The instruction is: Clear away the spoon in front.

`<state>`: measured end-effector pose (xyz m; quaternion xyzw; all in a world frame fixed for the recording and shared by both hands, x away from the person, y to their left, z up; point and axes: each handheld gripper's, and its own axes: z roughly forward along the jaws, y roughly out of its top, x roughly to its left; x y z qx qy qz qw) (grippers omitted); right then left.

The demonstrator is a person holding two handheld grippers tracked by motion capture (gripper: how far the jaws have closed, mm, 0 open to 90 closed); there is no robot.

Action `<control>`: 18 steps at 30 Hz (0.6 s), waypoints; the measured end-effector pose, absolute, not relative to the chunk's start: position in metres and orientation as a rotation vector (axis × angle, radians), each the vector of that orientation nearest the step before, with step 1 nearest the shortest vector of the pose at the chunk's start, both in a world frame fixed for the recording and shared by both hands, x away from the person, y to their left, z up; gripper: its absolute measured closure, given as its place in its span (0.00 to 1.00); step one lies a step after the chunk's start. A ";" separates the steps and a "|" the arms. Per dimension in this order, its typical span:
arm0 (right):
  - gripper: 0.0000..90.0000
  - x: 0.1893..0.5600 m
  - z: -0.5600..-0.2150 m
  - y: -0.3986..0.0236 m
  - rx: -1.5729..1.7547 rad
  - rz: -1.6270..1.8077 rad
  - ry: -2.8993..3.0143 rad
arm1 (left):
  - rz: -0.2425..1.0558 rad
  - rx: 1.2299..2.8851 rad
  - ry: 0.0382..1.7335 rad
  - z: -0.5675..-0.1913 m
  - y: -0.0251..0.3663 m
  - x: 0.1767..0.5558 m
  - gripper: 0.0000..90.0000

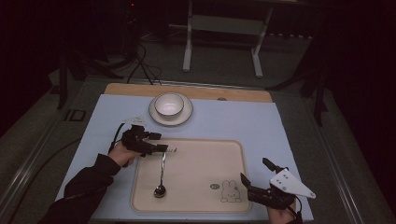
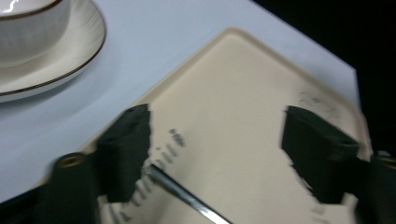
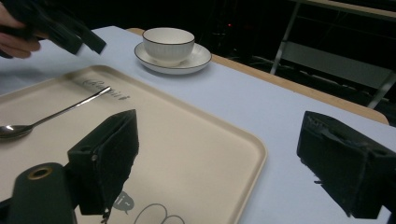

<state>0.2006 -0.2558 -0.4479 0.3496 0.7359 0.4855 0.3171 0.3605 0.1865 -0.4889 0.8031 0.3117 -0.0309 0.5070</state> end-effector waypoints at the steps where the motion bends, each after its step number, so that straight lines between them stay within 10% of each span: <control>1: 0.14 0.201 -0.448 -0.256 0.920 1.278 1.938 | -0.086 1.920 0.746 -0.487 0.188 0.357 0.20; 6: 0.14 0.201 -0.448 -0.256 0.922 1.279 1.939 | 0.009 1.924 0.746 -0.478 0.187 0.340 0.00; 18: 0.14 0.201 -0.448 -0.256 0.925 1.278 1.936 | 0.126 1.869 0.762 -0.465 0.191 0.320 0.00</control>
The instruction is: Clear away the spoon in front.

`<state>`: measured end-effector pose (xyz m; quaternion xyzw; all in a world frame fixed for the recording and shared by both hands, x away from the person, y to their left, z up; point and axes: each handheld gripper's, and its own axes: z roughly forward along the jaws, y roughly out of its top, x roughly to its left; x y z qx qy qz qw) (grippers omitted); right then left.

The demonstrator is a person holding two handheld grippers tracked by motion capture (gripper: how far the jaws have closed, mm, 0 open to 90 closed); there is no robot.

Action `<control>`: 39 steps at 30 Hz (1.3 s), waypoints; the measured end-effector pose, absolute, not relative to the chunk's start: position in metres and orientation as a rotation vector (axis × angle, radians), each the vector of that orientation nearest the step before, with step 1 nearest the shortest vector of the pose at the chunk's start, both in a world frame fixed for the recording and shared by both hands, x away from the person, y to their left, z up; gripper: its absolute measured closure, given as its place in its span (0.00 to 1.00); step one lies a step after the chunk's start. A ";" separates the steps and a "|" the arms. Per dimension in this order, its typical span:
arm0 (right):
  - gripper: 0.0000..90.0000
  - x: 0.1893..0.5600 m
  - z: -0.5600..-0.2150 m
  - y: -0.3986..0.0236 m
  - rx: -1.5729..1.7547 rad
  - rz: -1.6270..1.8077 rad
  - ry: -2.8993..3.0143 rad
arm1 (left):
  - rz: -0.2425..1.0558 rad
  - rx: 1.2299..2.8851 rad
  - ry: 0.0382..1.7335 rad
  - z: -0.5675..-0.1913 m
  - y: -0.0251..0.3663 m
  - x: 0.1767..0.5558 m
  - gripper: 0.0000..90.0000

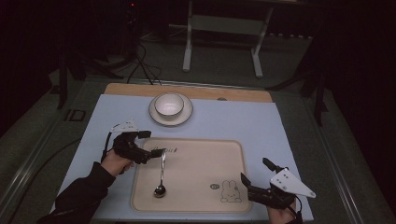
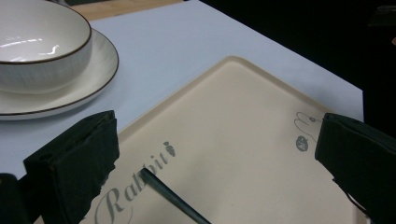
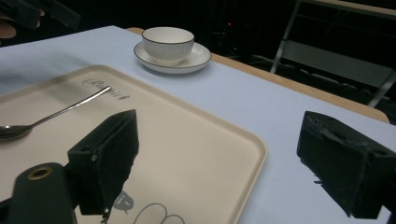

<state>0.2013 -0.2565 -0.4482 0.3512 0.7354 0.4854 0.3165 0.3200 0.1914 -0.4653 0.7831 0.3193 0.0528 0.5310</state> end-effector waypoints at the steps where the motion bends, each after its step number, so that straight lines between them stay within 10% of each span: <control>1: 0.14 0.201 -0.448 -0.256 0.923 1.276 1.938 | 0.132 1.869 0.765 -0.464 0.192 0.318 0.00; 39: 0.14 0.203 -0.450 -0.254 0.931 1.269 1.957 | 0.220 1.864 0.695 -0.487 0.221 0.262 0.00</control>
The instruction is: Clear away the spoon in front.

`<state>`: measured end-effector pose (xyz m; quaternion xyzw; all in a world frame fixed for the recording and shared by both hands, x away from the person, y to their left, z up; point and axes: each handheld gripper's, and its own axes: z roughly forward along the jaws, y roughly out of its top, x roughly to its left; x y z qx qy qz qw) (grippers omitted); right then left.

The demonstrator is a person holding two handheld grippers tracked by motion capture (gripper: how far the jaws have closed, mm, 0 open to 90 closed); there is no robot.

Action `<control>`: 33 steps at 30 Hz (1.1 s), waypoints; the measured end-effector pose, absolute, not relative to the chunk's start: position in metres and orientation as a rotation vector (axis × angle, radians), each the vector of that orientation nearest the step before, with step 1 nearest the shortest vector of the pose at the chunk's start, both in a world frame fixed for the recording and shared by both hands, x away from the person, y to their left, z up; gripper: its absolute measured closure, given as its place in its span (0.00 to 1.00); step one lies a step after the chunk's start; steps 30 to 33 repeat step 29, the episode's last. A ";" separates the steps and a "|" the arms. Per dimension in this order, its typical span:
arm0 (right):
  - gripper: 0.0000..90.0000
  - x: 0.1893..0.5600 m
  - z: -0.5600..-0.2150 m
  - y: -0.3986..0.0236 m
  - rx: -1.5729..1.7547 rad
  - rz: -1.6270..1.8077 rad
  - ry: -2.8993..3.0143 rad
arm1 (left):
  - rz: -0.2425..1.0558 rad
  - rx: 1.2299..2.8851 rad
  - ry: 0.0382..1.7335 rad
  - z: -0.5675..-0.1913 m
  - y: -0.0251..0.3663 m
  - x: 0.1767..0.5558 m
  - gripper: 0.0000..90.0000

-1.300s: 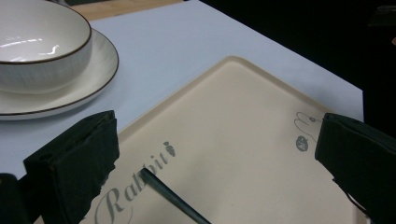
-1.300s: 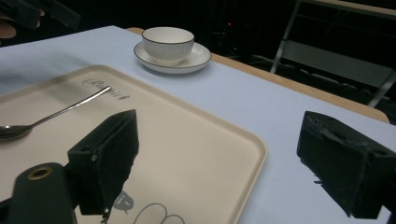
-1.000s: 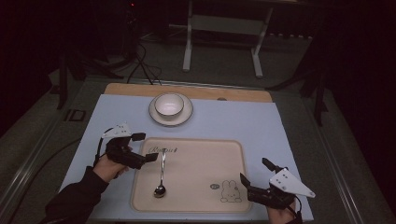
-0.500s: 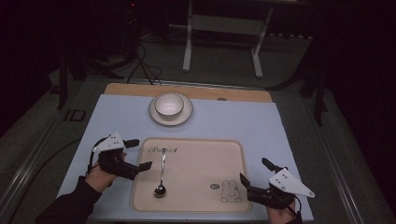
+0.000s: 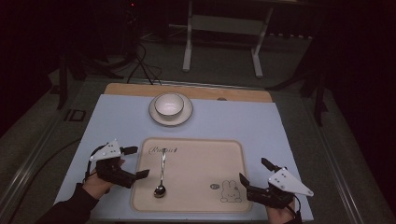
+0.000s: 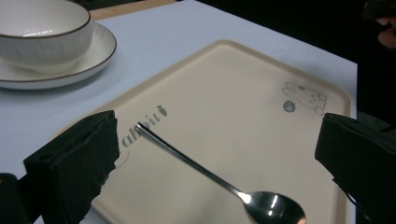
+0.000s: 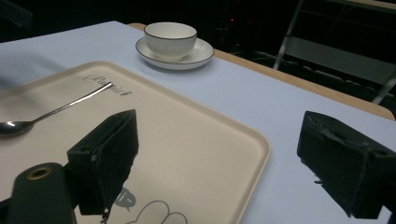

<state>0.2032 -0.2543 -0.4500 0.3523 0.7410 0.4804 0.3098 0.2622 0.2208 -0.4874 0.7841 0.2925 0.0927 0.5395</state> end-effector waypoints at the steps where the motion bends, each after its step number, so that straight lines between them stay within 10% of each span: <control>1: 0.14 0.203 -0.450 -0.255 0.930 1.271 1.958 | 0.218 1.865 0.703 -0.490 0.222 0.263 0.00; 33: 0.14 0.210 -0.458 -0.255 0.961 1.229 1.986 | 0.235 1.889 0.790 -0.512 0.229 0.269 0.00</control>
